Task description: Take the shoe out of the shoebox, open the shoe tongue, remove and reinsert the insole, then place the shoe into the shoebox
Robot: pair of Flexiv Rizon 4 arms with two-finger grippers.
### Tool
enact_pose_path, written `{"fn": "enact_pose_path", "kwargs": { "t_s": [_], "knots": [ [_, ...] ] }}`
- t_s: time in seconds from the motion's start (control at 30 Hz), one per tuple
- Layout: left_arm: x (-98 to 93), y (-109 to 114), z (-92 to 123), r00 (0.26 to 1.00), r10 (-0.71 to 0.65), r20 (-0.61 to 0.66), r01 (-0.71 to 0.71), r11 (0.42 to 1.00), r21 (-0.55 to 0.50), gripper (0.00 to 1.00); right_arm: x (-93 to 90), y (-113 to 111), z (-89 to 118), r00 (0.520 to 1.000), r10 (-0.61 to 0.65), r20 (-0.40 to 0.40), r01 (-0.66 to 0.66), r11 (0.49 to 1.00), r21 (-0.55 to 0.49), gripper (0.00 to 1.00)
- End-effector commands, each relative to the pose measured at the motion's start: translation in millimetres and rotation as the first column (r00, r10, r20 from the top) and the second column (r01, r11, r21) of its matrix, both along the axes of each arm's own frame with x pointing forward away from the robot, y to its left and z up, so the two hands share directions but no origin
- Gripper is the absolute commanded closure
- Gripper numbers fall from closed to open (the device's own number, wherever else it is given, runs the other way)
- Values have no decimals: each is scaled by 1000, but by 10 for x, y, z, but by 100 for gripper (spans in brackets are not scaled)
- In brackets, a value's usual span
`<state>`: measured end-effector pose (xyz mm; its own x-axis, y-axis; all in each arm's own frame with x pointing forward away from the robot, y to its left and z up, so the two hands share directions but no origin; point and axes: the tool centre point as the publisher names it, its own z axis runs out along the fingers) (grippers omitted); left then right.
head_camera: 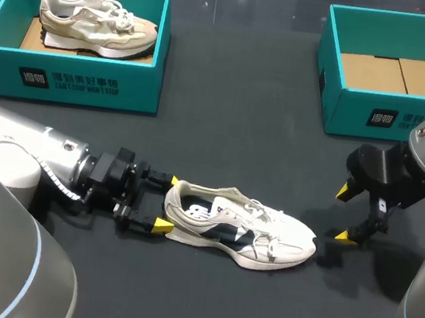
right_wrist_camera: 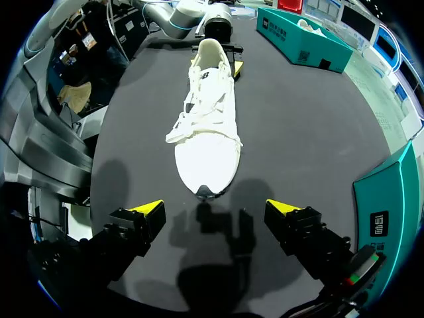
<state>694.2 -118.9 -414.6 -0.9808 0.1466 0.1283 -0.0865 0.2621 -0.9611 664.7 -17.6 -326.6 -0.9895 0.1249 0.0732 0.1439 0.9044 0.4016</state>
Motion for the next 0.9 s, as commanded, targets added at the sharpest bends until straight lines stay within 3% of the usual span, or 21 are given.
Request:
{"fn": "enact_pose_path", "kwargs": {
  "t_s": [0.03, 0.9],
  "knots": [
    [11, -61, -41, 1000, 1, -3, -1, 1000, -2, 0, -20, -5, 8, 1000, -1, 2, 1, 1000, -2, 0],
    [-38, -202, -30, 999, -34, 12, 34, 999, -5, 0, -20, -5, 8, 1000, -1, 2, 1, 1000, -2, 0]
  ]
}}
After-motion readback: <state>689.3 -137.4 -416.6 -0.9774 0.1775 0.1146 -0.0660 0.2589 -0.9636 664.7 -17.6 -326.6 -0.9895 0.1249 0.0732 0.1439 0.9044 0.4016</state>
